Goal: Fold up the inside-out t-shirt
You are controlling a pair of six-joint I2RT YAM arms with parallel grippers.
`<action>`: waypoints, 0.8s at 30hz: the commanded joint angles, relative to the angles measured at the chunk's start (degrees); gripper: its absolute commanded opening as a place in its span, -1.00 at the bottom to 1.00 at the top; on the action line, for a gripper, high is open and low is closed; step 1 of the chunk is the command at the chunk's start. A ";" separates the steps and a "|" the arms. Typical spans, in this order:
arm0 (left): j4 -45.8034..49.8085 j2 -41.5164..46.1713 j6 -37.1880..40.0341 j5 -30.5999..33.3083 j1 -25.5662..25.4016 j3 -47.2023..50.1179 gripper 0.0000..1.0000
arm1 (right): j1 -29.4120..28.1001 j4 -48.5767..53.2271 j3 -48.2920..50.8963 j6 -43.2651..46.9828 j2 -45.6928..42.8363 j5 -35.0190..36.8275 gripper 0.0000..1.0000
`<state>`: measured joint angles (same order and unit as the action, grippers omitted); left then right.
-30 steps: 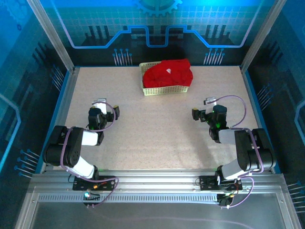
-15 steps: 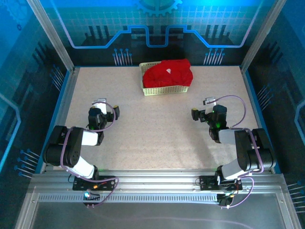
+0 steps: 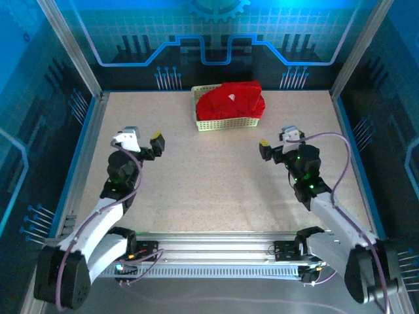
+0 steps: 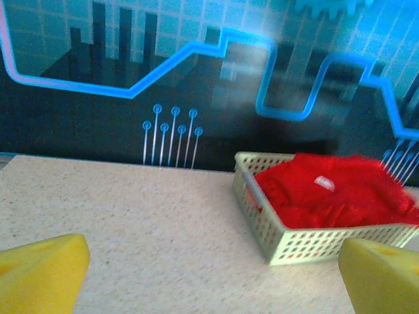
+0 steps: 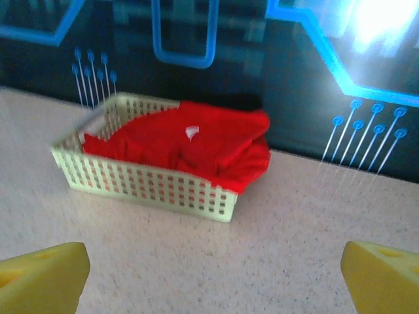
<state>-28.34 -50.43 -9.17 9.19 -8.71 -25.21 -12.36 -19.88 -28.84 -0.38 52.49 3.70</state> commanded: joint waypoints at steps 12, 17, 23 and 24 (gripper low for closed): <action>35.11 2.86 -20.82 -6.59 3.06 -15.25 0.98 | 6.86 26.89 -17.00 -20.25 1.18 -8.64 1.00; 35.79 -7.40 -22.21 -10.19 2.82 -19.55 0.98 | 0.67 30.25 -27.60 -14.88 14.94 -1.01 1.00; 33.78 -19.32 -24.65 -11.32 2.48 -25.03 0.98 | -5.47 31.70 -44.16 -12.94 37.08 2.43 0.99; 34.59 -21.66 -24.92 -11.05 2.47 -26.29 0.98 | -6.41 33.15 -47.90 -12.40 40.96 3.73 0.98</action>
<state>6.22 -68.40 -31.92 0.12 -6.17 -47.62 -16.71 9.89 -70.13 -14.90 86.21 4.10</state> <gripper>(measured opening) 0.990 0.991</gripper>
